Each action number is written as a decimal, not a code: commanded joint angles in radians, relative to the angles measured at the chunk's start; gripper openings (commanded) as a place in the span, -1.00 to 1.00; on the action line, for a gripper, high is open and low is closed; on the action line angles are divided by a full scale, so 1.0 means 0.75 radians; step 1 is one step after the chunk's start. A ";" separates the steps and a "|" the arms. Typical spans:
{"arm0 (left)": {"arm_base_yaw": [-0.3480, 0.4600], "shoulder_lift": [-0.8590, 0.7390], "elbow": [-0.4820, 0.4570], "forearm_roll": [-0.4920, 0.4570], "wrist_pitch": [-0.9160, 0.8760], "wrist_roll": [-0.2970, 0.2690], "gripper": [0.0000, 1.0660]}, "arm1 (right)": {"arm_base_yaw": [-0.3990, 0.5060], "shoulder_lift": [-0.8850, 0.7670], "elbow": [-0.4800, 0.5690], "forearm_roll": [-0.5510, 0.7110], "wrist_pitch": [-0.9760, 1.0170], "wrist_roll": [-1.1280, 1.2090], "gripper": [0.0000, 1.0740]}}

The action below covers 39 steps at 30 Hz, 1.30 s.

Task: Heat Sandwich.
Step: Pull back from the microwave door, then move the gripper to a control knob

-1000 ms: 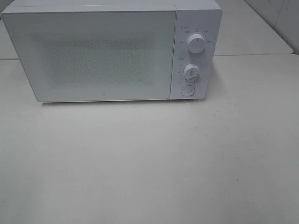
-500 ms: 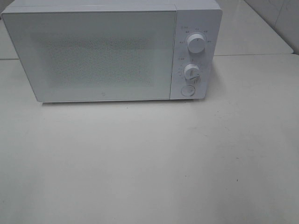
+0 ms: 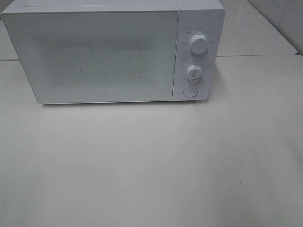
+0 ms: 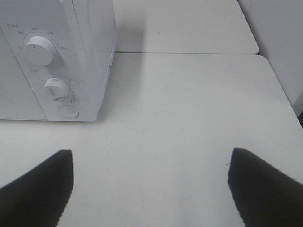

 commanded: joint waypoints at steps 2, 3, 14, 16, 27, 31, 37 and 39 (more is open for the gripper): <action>0.003 -0.032 0.001 -0.009 -0.005 -0.003 0.83 | -0.007 0.167 -0.004 0.003 -0.172 0.001 0.49; 0.003 -0.032 0.001 -0.009 -0.005 -0.003 0.83 | -0.007 0.199 -0.004 0.003 -0.199 0.001 0.49; 0.003 -0.032 0.001 -0.009 -0.005 -0.003 0.83 | -0.007 0.504 -0.004 0.001 -0.513 0.125 0.44; 0.003 -0.032 0.001 -0.009 -0.005 -0.003 0.83 | -0.004 0.551 -0.004 0.001 -0.571 0.125 0.43; 0.003 -0.032 0.001 -0.009 -0.005 -0.003 0.83 | 0.077 0.779 0.147 0.211 -1.096 -0.117 0.42; 0.003 -0.032 0.001 -0.009 -0.005 -0.003 0.83 | 0.213 0.847 0.204 0.503 -1.299 -0.379 0.42; 0.003 -0.032 0.001 -0.009 -0.005 -0.003 0.83 | 0.429 0.939 0.219 0.841 -1.513 -0.647 0.42; 0.003 -0.032 0.001 -0.009 -0.005 -0.003 0.83 | 0.527 0.976 0.217 0.931 -1.579 -0.695 0.42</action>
